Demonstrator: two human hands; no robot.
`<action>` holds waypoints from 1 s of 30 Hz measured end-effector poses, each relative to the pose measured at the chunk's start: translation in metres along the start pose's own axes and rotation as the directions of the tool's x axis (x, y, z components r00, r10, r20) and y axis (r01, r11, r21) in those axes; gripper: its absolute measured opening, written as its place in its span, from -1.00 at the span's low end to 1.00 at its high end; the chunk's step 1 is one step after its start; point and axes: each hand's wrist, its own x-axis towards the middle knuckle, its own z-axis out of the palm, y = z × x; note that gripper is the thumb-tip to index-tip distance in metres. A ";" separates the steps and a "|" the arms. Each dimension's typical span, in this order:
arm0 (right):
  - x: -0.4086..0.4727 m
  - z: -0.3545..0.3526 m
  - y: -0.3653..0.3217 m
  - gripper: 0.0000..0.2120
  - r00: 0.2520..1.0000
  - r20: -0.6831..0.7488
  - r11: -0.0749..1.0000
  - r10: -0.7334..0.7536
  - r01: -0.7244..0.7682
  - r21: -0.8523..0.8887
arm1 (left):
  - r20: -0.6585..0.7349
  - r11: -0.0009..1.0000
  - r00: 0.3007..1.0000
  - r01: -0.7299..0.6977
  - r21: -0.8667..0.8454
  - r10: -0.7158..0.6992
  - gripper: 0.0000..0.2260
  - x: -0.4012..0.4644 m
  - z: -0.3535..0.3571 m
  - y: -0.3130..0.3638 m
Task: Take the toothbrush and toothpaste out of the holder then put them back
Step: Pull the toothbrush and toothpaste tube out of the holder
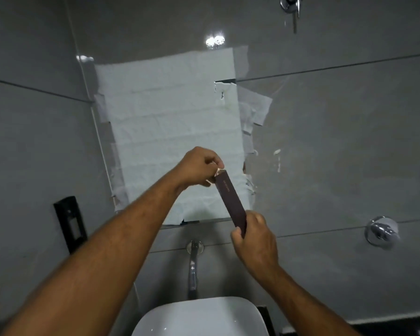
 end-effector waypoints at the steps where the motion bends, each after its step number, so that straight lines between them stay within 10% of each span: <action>1: 0.006 -0.008 -0.001 -0.75 0.999 0.026 0.998 -0.034 0.035 -0.047 | -0.035 0.983 0.997 0.065 -0.174 -0.072 -0.86 -0.007 0.002 -0.013; 5: 0.053 -0.054 -0.024 -0.85 0.933 0.190 0.829 -0.306 0.360 -0.429 | -0.050 0.525 0.871 0.248 -0.814 -0.488 -0.90 -0.040 0.035 -0.074; 8: 0.092 -0.075 -0.070 -0.82 0.651 0.504 0.322 -0.568 0.739 -0.591 | 0.223 -0.082 0.822 0.212 -0.974 -0.525 -0.85 -0.069 0.080 -0.107; 12: 0.105 -0.059 -0.120 -0.85 0.389 0.761 -0.157 -0.519 0.832 -0.532 | 0.289 -0.318 0.828 0.143 -0.937 -0.481 -0.79 -0.095 0.126 -0.128; 22: 0.116 -0.053 -0.118 -0.76 0.280 0.747 -0.262 -0.603 0.815 -0.517 | 0.319 -0.197 0.869 0.261 -0.945 -0.379 -0.65 -0.107 0.117 -0.164; 30: 0.133 -0.057 -0.093 -0.75 0.359 0.628 -0.119 -0.691 0.801 -0.587 | 0.152 0.336 0.948 0.245 -0.909 -0.280 -0.47 -0.114 0.107 -0.153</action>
